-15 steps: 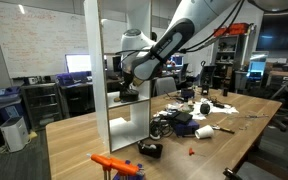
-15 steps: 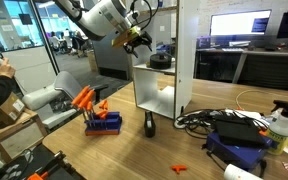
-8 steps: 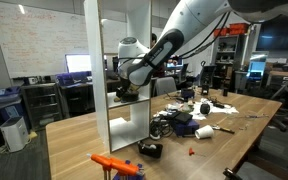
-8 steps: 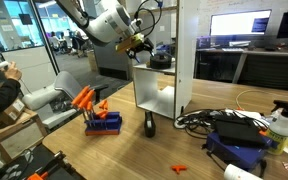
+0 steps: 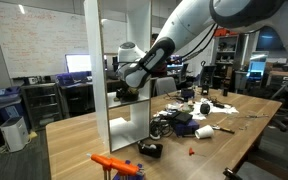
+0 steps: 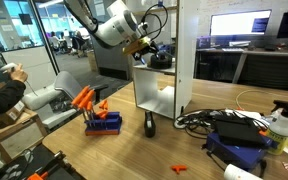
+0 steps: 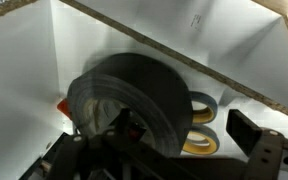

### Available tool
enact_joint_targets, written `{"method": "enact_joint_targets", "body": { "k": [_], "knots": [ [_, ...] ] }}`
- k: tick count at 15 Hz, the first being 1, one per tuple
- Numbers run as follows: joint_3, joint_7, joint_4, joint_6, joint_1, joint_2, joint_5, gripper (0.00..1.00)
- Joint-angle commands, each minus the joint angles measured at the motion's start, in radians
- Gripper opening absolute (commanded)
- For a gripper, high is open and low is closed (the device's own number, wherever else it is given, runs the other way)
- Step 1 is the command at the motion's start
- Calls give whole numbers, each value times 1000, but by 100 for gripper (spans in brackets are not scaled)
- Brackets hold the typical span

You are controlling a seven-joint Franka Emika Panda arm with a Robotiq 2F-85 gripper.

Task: Remove the masking tape from the shelve and put it on the table

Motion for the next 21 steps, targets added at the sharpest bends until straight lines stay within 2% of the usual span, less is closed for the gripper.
{"method": "enact_joint_targets", "body": {
  "k": [1, 8, 9, 10, 14, 18, 21],
  "knots": [
    [-44, -50, 88, -5, 16, 54, 46, 100],
    [-75, -83, 121, -8, 12, 89, 111, 100],
    [-76, -91, 123, -10, 12, 90, 115, 75],
    [-75, -94, 125, -12, 12, 90, 120, 74],
    [-73, -115, 125, -23, 11, 88, 148, 43],
    [-83, -118, 127, -32, 11, 84, 150, 17],
    [-92, -114, 127, -46, 14, 69, 145, 12]
  ]
}}
